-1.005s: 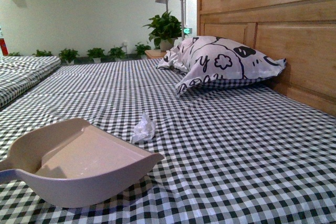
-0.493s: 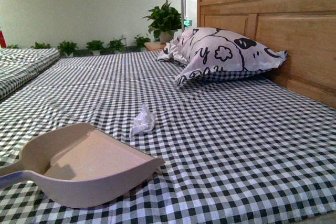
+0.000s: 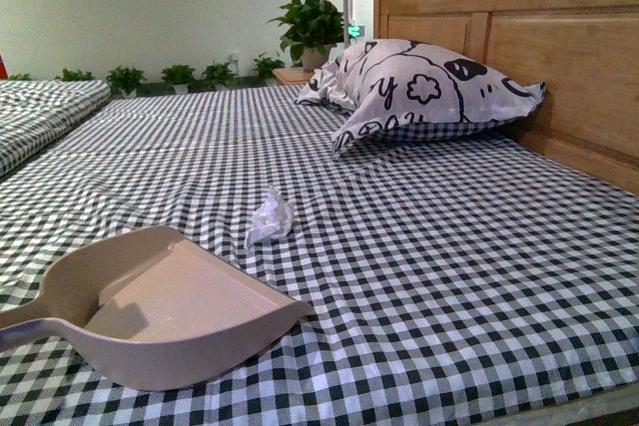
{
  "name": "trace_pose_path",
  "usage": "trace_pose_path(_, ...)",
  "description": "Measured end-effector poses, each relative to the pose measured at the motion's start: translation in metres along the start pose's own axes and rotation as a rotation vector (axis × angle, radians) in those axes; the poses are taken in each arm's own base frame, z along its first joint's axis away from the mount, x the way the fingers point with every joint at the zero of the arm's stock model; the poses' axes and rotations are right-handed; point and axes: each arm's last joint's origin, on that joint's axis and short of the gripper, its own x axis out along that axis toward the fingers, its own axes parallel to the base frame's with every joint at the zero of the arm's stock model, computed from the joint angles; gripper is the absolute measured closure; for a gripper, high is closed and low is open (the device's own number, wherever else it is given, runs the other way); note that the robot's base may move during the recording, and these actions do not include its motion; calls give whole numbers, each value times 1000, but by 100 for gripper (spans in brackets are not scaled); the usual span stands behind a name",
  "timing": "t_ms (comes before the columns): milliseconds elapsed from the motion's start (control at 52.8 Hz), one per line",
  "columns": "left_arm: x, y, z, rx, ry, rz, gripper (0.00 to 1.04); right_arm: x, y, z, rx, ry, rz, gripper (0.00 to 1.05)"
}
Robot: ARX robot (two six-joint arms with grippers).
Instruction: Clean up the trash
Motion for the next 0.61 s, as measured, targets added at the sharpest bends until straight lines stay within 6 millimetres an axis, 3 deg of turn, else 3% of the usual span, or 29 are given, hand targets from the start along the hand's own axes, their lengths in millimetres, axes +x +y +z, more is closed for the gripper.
trace_pose_path(38,0,0,0,1,0,0,78,13,5,4,-2,72,31,86)
trace_pose_path(133,0,0,0,1,0,0,78,76,32,10,10,206,134,86)
trace_pose_path(227,0,0,0,1,-1,-1,78,139,58,-9,-41,354,164,86)
trace_pose_path(417,0,0,0,1,0,-1,78,191,83,-26,-106,462,184,86)
trace_pose_path(606,0,0,0,2,0,-1,78,225,100,-36,-126,523,188,86)
